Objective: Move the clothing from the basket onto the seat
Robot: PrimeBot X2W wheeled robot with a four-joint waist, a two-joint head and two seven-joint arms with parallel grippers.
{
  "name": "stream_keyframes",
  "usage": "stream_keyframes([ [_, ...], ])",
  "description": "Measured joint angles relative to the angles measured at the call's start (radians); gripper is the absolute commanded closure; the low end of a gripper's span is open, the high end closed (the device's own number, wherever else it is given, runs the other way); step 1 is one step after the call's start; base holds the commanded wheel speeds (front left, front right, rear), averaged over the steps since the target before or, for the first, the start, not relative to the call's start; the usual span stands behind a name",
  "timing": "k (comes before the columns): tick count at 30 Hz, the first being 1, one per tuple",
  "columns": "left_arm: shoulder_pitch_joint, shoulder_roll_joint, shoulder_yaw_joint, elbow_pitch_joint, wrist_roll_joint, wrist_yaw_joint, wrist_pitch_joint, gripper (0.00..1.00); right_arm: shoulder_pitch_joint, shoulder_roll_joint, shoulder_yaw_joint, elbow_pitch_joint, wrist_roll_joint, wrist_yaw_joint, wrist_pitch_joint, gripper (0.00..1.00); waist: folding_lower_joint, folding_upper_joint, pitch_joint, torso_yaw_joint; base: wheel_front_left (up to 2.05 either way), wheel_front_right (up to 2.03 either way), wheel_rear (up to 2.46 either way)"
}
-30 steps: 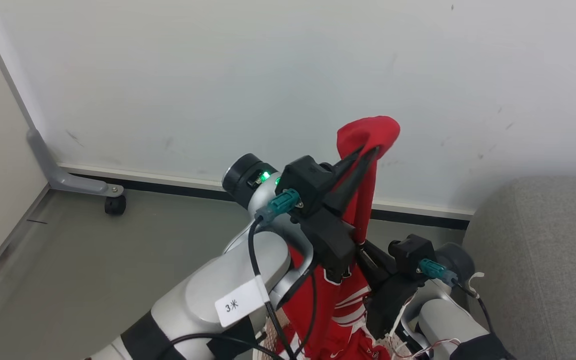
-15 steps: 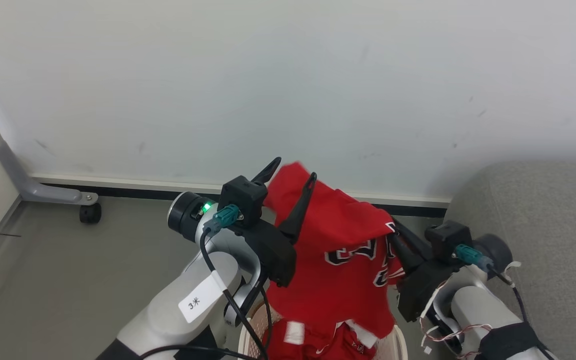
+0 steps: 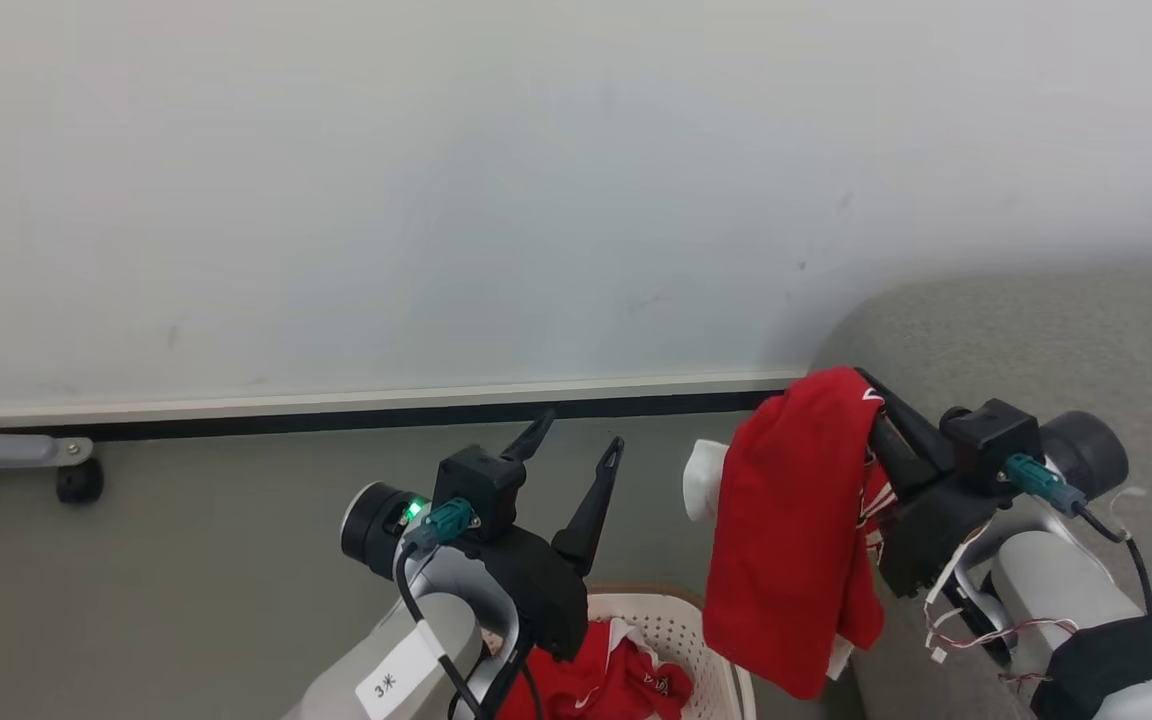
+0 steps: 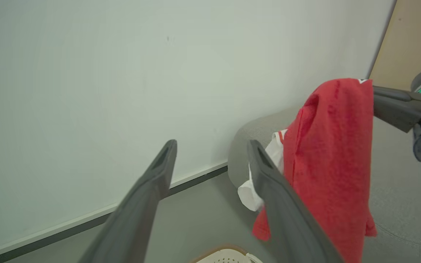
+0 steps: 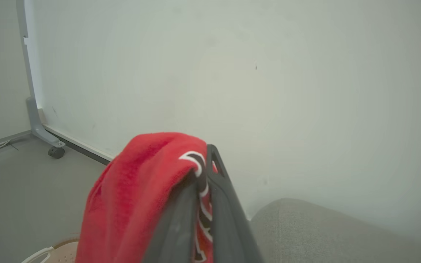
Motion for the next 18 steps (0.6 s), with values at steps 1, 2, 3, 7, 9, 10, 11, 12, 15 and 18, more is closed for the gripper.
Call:
stream_keyframes([
  [1, 0.009, 0.0, 0.0, -0.004, 0.0, 0.0, -0.002, 0.0, 0.002, -0.009, -0.003, -0.013, -0.001, -0.004, 0.0, 1.0, 0.0, 0.0, 0.0, -0.011, 0.0, 0.0, 0.0],
  [2, 0.016, -0.001, 0.0, -0.007, 0.0, 0.0, -0.002, 0.0, 0.005, -0.017, -0.008, -0.026, -0.002, -0.006, 0.0, 1.0, 0.0, 0.0, 0.0, -0.023, 0.0, 0.0, 0.0],
  [3, 0.024, -0.001, 0.001, -0.013, 0.0, 0.0, -0.002, 0.0, 0.008, -0.025, -0.011, -0.039, -0.004, -0.007, 0.0, 1.0, 0.0, -0.0001, 0.0, -0.034, 0.0, 0.0, 0.0],
  [7, 0.051, -0.006, 0.001, -0.034, 0.0, 0.001, -0.003, 0.0, 0.023, -0.054, -0.021, -0.09, -0.019, -0.02, 0.0, 1.0, 0.0, 0.0, 0.001, -0.082, 0.0, 0.0, 0.0],
  [9, 0.06, -0.008, 0.001, -0.041, 0.001, 0.001, -0.003, 0.0, 0.023, -0.069, -0.026, -0.115, -0.02, -0.024, 0.0, 1.0, 0.0, -0.0001, 0.003, -0.108, 0.0, 0.0, 0.0],
  [10, 0.064, -0.008, 0.002, -0.046, 0.002, 0.001, -0.003, 0.0, 0.023, -0.077, -0.028, -0.128, -0.021, -0.024, 0.0, 1.0, 0.0, 0.0, 0.005, -0.121, 0.0, 0.0, 0.0],
  [11, 0.069, -0.009, 0.002, -0.053, 0.003, 0.003, -0.003, 0.0, 0.023, -0.085, -0.03, -0.14, -0.027, -0.025, 0.0, 1.0, 0.0, 0.0, 0.006, -0.133, 0.0, 0.0, 0.0],
  [12, 0.074, -0.01, 0.003, -0.059, 0.005, 0.007, -0.003, 0.0, 0.024, -0.093, -0.031, -0.152, -0.03, -0.025, 0.0, 1.0, 0.0, 0.0, 0.009, -0.146, 0.0, 0.0, 0.0],
  [15, 0.077, -0.014, 0.012, -0.072, 0.009, 0.009, -0.003, 0.0, 0.024, -0.111, -0.038, -0.184, -0.031, -0.028, 0.0, 1.0, 0.0, 0.0, 0.018, -0.183, 0.0, 0.0, 0.0],
  [18, 0.08, -0.015, 0.017, -0.093, 0.019, 0.01, -0.003, 0.0, 0.026, -0.132, -0.051, -0.221, -0.031, -0.032, 0.0, 1.0, 0.0, 0.0, 0.032, -0.217, 0.0, 0.0, 0.0],
])
